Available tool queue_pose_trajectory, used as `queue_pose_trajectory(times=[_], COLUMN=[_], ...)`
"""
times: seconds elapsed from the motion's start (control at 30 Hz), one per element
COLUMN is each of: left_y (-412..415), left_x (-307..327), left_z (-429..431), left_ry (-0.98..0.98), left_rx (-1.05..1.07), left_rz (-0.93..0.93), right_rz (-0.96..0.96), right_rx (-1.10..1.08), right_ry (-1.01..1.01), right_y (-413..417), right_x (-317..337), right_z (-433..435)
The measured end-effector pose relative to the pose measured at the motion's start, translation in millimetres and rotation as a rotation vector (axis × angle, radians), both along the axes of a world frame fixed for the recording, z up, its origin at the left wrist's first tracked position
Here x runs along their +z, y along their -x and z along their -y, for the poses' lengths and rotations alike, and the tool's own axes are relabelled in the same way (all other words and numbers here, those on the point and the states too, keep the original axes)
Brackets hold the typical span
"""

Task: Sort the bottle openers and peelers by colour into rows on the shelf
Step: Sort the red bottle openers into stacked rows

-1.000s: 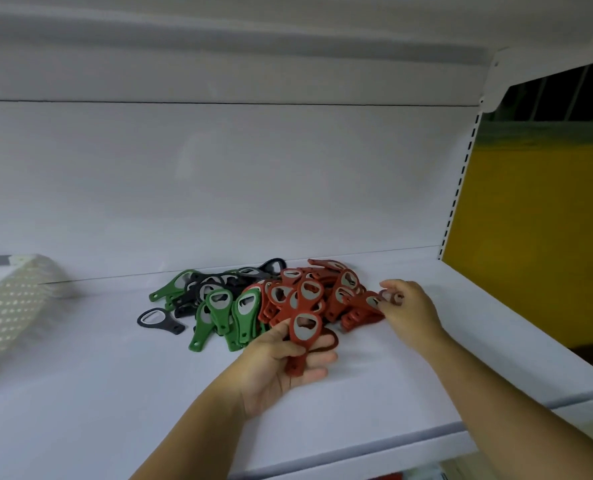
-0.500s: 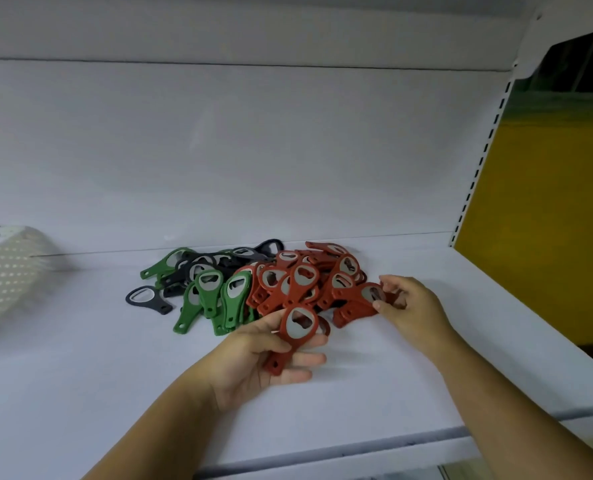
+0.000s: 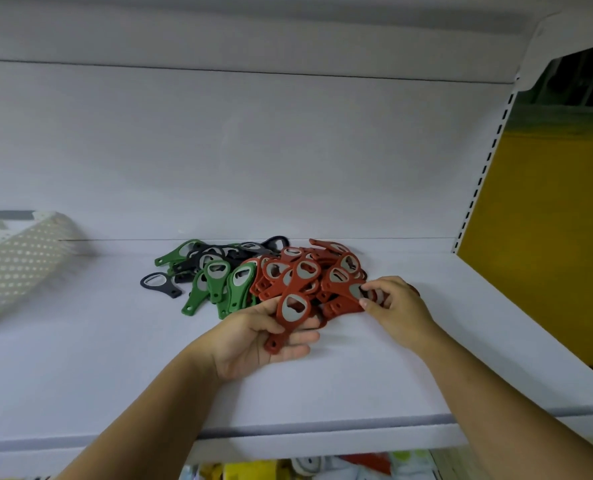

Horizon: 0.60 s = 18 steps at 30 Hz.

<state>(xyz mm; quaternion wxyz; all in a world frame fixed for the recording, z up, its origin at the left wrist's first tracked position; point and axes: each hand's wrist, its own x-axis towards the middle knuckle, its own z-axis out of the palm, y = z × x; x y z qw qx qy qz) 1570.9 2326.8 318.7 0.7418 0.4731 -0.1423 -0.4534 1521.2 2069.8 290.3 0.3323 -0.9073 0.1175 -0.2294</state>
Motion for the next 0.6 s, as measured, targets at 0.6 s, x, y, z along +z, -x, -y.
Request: queue_pose_trajectory(times=[0.6], left_y=[-10], left_x=[-4], left_z=[-2], left_ry=[0.050], left_rx=[-0.085], left_rz=[-0.060], right_rz=[0.325], right_rx=[-0.009], right_ry=[-0.747], right_y=[14], right_x=[22], right_z=[-16])
